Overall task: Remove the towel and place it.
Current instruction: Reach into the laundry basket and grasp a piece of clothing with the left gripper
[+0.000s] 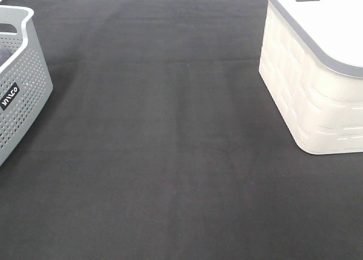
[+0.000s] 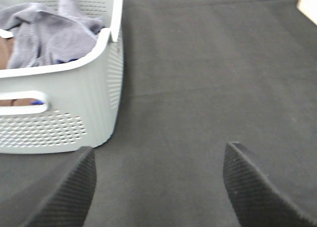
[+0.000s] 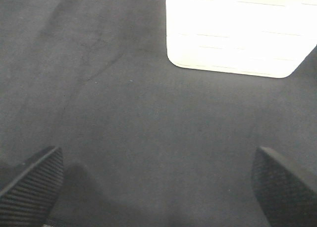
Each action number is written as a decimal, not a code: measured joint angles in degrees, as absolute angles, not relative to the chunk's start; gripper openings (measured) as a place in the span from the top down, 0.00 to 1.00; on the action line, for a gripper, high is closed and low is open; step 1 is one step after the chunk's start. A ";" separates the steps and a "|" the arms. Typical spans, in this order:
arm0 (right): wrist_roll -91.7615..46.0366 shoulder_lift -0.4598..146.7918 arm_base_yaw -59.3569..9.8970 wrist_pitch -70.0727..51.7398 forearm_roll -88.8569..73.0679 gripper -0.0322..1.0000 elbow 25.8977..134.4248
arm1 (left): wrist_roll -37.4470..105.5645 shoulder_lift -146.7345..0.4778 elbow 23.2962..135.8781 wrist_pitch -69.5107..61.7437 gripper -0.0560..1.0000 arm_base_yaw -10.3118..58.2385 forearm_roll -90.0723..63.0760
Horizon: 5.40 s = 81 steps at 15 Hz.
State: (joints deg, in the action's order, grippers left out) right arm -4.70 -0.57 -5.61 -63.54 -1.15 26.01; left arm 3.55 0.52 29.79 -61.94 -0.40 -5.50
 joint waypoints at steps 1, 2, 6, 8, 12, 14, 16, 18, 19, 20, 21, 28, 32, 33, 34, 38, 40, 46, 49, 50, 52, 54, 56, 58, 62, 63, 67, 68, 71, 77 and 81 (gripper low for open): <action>-4.70 -0.57 -5.61 -63.54 -1.15 0.02 26.01 | 3.55 0.52 29.79 -61.94 0.30 -2.06 -5.50; -4.70 -0.57 -5.61 -63.54 -1.15 0.02 26.01 | 3.55 0.52 29.79 -61.94 0.30 -2.75 -5.50; -4.70 -0.57 -5.61 -63.54 -1.15 0.02 26.01 | 3.55 0.52 29.79 -61.94 0.30 -2.86 -5.50; -4.70 -0.57 -5.61 -63.54 -1.15 0.02 26.01 | 3.55 0.52 29.79 -61.94 0.30 -2.86 -5.50; -4.70 -0.57 -5.61 -63.54 -1.15 0.02 26.01 | 3.44 0.52 29.79 -61.94 0.30 -2.86 -5.50; -4.70 -0.57 -5.61 -63.54 -1.15 0.02 26.01 | 3.44 0.52 29.79 -61.94 0.30 -2.86 -5.50; -4.70 -0.57 -5.61 -63.54 -1.15 0.02 26.01 | 3.44 0.52 29.79 -61.94 0.30 -2.86 -5.50; -4.70 -0.57 -5.61 -63.54 -1.15 0.02 26.01 | 3.44 0.52 29.79 -61.94 0.30 -2.86 -5.50; -4.70 -0.57 -5.61 -63.54 -1.15 0.02 26.01 | 3.44 0.52 29.79 -61.94 0.30 -2.86 -5.50; -4.70 -0.57 -5.61 -63.54 -1.15 0.02 26.01 | 3.44 0.52 29.79 -61.94 0.30 -2.86 -5.50; -4.70 -0.57 -5.61 -63.54 -1.15 0.02 26.01 | 3.44 0.52 29.79 -61.94 0.30 -2.86 -5.50; -4.70 -0.57 -5.61 -63.54 -1.15 0.02 26.01 | 3.38 0.52 29.79 -61.94 0.05 -2.86 -5.50; -4.70 -0.57 -5.61 -63.54 -1.15 0.02 26.01 | 3.38 0.52 29.79 -61.94 0.02 -2.86 -5.50; -4.70 -0.57 -5.61 -63.54 -1.15 0.02 26.01 | 3.38 0.52 29.79 -61.94 0.02 -2.86 -5.50; -4.70 -0.57 -5.61 -63.54 -1.15 0.02 26.01 | 3.38 0.52 29.79 -61.94 0.02 -2.86 -5.50; -4.70 -0.57 -5.61 -63.54 -1.15 0.02 26.01 | 3.38 0.52 29.79 -61.94 0.02 -2.86 -5.50; -4.70 -0.57 -5.61 -63.54 -1.15 0.02 26.01 | 3.38 0.52 29.79 -61.94 0.02 -2.86 -5.50; -4.70 -0.57 -5.61 -63.54 -1.15 0.02 26.01 | 3.38 0.52 29.79 -61.94 0.02 -2.86 -5.50; -4.70 -0.57 -5.61 -63.54 -1.15 0.02 26.01 | 3.38 0.52 29.79 -61.94 0.02 -2.86 -5.50; -4.70 -0.57 -5.61 -63.54 -1.15 0.02 26.01 | 3.38 0.52 29.79 -61.94 0.02 -2.86 -5.50; -4.70 -0.57 -5.61 -63.54 -1.15 0.02 26.01 | 3.38 0.52 29.79 -61.94 0.02 -2.86 -5.50; -4.70 -0.57 -5.61 -63.54 -1.15 0.02 26.01 | 3.38 0.52 29.79 -61.94 0.02 -2.86 -5.50; -4.70 -0.57 -5.61 -63.54 -1.15 0.02 26.01 | 3.38 0.52 29.79 -61.94 0.02 -2.86 -5.50; -4.70 -0.57 -5.61 -63.54 -1.15 0.02 26.01 | 3.38 0.52 29.79 -61.94 0.02 -2.86 -5.50; -4.70 -0.57 -5.61 -63.54 -1.15 0.02 26.01 | 3.32 -7.79 34.72 -66.52 0.02 -2.86 -5.44; -4.70 -0.57 -5.61 -63.54 -1.15 0.02 26.01 | 3.38 -11.52 37.01 -67.84 0.02 -2.86 -5.44; -4.70 -0.57 -5.61 -63.54 -1.15 0.02 26.01 | 3.44 -26.01 47.90 -69.33 0.02 -2.86 -5.27; -4.70 -0.57 -5.61 -63.54 -1.15 0.02 26.01 | 3.67 -27.96 49.62 -69.39 0.02 -2.86 -5.27; -4.70 -0.57 -5.61 -63.54 -1.15 0.02 26.01 | 7.16 -38.67 58.79 -69.50 0.02 -2.86 -5.27; -4.70 -0.57 -5.61 -63.54 -1.15 0.02 26.01 | 10.31 -53.11 69.67 -69.50 0.02 -2.86 -0.69; -4.70 -0.57 -5.61 -63.54 -1.15 0.02 26.01 | 16.27 -62.57 76.60 -69.67 0.02 -2.92 2.75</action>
